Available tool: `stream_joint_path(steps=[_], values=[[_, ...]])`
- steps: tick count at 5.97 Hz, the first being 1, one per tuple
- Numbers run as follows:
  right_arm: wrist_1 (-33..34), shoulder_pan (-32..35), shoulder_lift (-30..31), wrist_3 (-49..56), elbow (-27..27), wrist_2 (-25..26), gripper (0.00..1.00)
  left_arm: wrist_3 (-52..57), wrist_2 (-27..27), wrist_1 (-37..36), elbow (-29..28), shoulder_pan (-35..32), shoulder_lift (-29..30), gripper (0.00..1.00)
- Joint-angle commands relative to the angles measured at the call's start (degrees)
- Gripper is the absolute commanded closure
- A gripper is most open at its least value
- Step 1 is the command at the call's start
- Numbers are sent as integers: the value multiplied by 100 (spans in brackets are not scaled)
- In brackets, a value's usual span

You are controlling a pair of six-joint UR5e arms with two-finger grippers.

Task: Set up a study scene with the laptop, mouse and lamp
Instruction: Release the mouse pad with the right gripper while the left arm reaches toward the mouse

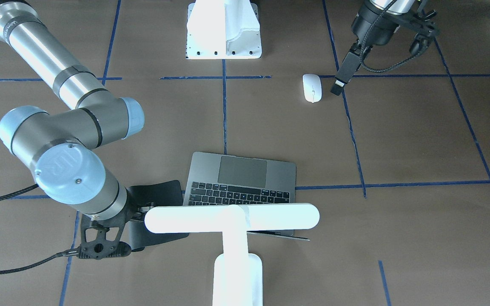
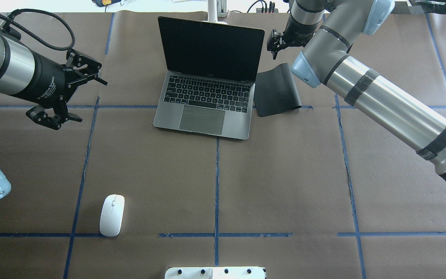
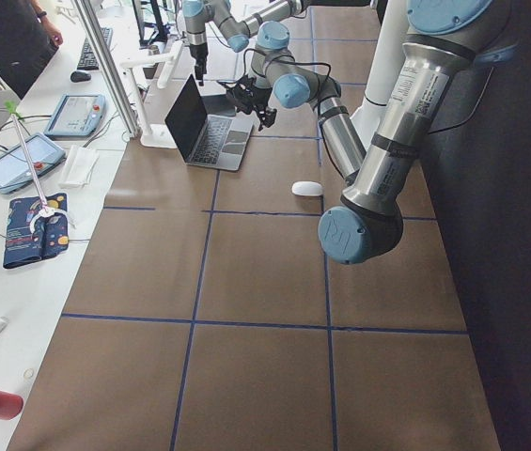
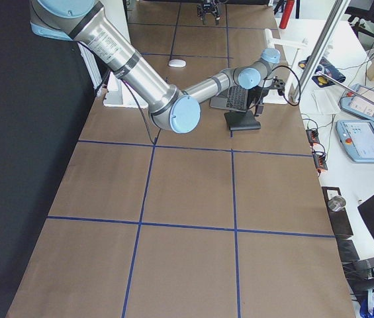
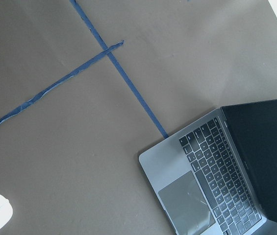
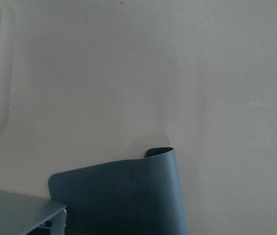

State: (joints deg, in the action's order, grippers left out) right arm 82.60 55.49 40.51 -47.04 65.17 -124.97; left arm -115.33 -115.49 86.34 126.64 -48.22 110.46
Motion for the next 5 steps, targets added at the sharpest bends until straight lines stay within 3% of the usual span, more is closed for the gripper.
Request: stream_joint_path(steps=[1,2,4,5], values=[[185,382,865,11,1078,-256,0,45,0,6,106,66,-339,0],[186,645,1480,11,1738,-421,0,89,9,6,237,432,-628,0],[186,1251,2221,805,2314,-825,0,1497,70,-3,300,1468,-1200,0],[169,1359,2642,984,2742,-1019,0,2400,357,6,230,1943,-1393,0]])
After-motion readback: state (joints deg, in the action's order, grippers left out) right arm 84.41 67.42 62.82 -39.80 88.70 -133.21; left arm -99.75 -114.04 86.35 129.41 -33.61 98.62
